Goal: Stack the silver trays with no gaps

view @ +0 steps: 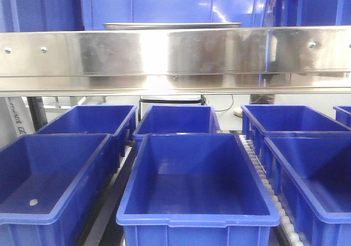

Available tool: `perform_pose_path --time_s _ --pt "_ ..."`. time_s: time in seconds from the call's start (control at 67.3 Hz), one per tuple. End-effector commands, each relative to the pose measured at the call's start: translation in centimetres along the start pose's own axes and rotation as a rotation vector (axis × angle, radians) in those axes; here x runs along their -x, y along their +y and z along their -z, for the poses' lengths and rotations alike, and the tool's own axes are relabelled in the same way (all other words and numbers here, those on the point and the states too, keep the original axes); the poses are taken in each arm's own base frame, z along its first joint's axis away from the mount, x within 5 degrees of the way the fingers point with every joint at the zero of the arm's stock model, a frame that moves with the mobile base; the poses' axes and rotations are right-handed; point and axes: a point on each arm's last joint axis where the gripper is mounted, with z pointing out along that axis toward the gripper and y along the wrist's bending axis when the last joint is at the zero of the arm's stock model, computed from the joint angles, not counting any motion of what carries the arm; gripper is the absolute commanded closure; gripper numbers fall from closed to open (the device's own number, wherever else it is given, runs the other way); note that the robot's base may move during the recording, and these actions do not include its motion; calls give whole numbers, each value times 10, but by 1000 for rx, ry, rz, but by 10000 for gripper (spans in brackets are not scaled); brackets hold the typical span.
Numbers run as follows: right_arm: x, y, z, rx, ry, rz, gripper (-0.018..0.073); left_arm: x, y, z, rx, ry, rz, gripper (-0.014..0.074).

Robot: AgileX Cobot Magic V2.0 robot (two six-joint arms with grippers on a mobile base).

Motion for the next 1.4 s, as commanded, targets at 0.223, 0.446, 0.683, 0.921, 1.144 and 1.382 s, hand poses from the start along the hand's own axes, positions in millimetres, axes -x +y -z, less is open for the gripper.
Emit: perform_pose_path --time_s 0.223,0.446,0.683,0.921,1.144,1.382 --pt "2 0 1 2 -21 16 577 2 -1 1 -14 -17 -2 612" --pt "2 0 1 2 -21 16 577 2 -1 1 -14 -17 -2 612" --pt "2 0 1 2 -21 16 577 2 -1 1 -14 -17 -2 612" --pt "2 0 1 2 -21 16 577 -8 4 11 33 -31 -87 612" --pt "2 0 1 2 -21 16 577 -47 6 2 73 56 -282 612" --pt "2 0 1 2 -21 16 577 -76 19 -9 239 -77 -328 612"
